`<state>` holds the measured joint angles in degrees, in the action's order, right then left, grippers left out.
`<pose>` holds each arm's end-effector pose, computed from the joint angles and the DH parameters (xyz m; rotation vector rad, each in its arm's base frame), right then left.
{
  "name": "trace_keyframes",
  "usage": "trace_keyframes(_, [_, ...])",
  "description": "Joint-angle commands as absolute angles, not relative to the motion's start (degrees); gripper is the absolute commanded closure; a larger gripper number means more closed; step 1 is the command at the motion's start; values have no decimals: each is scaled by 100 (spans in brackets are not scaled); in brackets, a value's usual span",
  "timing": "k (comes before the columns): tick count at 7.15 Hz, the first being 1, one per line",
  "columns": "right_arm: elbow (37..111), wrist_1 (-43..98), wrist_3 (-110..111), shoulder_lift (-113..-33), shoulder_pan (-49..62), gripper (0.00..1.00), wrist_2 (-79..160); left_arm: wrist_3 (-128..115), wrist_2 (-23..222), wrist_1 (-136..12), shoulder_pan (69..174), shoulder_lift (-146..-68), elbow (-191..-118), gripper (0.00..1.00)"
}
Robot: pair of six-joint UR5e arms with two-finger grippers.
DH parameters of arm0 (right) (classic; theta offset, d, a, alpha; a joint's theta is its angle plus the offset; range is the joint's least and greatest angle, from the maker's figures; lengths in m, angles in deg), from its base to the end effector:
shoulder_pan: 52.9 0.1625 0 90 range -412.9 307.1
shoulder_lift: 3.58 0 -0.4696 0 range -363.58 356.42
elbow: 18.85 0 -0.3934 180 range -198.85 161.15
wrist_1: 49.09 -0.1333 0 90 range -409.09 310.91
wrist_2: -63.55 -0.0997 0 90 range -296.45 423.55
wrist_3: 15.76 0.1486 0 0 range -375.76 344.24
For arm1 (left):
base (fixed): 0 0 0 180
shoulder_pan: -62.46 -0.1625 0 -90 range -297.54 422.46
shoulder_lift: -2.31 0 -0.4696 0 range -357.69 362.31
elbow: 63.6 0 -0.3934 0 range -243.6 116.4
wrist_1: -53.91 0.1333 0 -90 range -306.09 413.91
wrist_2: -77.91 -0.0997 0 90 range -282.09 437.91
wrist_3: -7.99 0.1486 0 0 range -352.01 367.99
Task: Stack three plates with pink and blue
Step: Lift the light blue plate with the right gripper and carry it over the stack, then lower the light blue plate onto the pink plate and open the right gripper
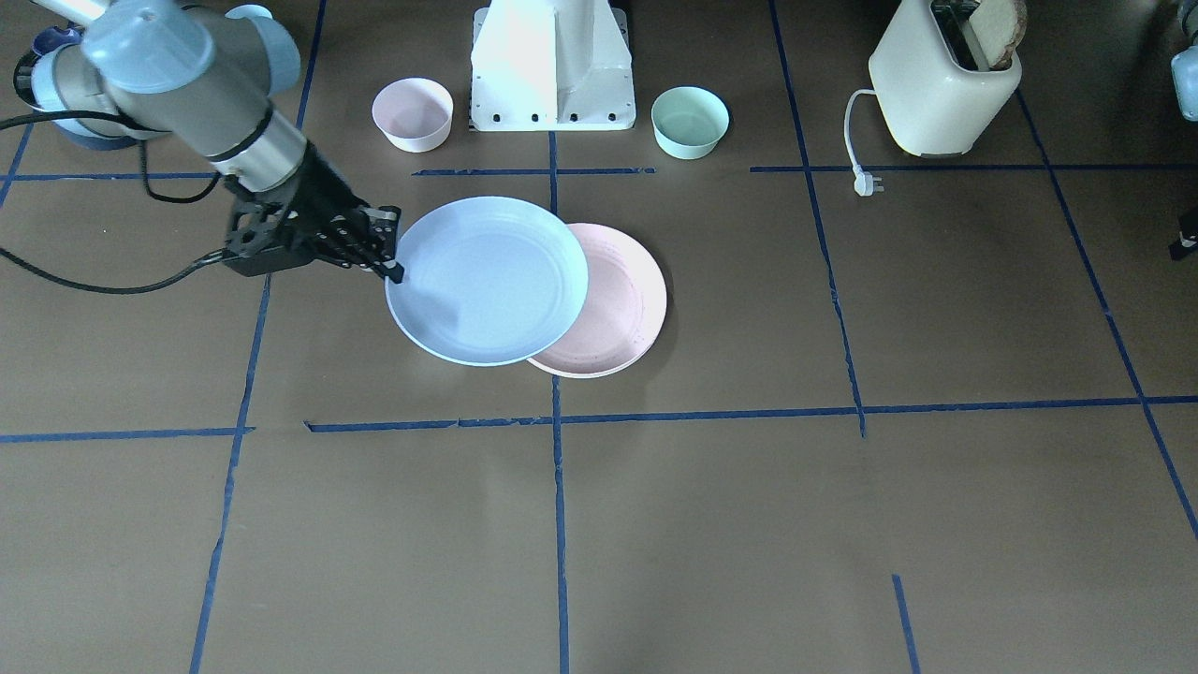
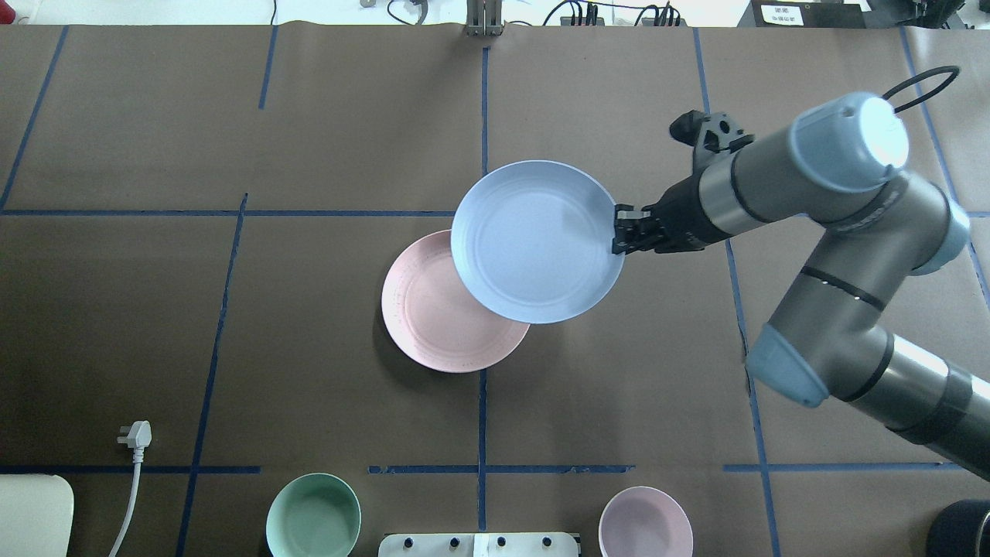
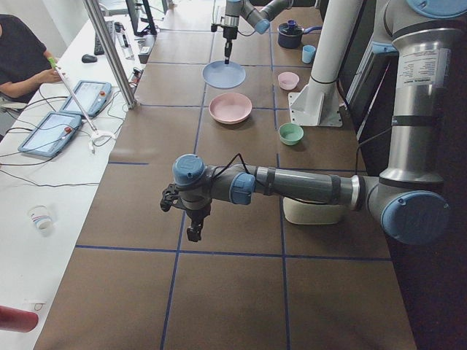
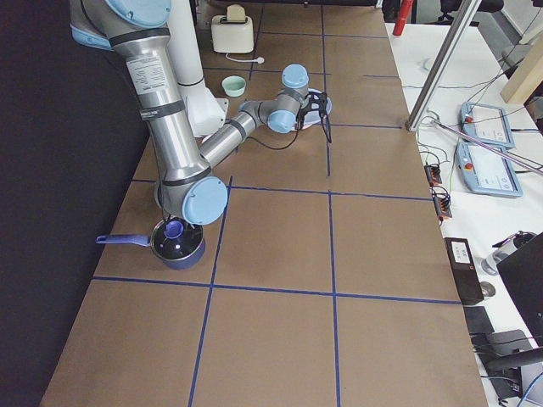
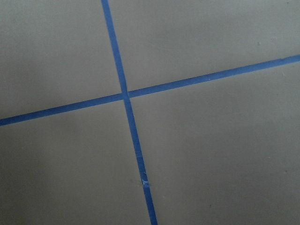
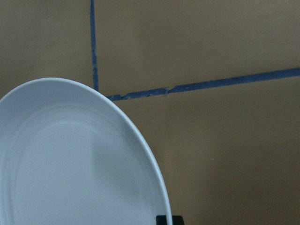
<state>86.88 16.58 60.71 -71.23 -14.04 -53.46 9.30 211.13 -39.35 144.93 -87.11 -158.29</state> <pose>-0.4662 -0.4602 0.3271 0.0913 -1.1428 0.1360 0.0343 -0.5002 0.6985 0.0816 0.7600 0.1952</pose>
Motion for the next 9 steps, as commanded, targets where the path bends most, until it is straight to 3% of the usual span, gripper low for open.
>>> trace_keyframes(1, [8583,1893,6220,-6801,-2062,100,-4764,957,21116,-3935,14569,-8707,-15756,0])
trace_keyframes(3, [8066,1885,6211,-6398,-2108,100,-4693,957,21116,-3943,14578,-8707,-15721,0])
trace_keyframes(5, [8029,1876,6211,-6388,-2108,95,-4693,992,21116,-3943,14578,-8698,-15720,0])
trace_keyframes(6, [8020,1893,6211,-6327,-2108,43,-4693,992,21116,-3943,14578,-8690,-15720,0])
trace_keyframes(7, [8020,1876,6211,-6326,-2125,0,-4685,992,21116,-3943,14586,-8690,-15720,0])
trace_keyframes(9, [8046,1876,6211,-6335,-2117,0,-4684,992,21116,-3943,14586,-8681,-15720,0])
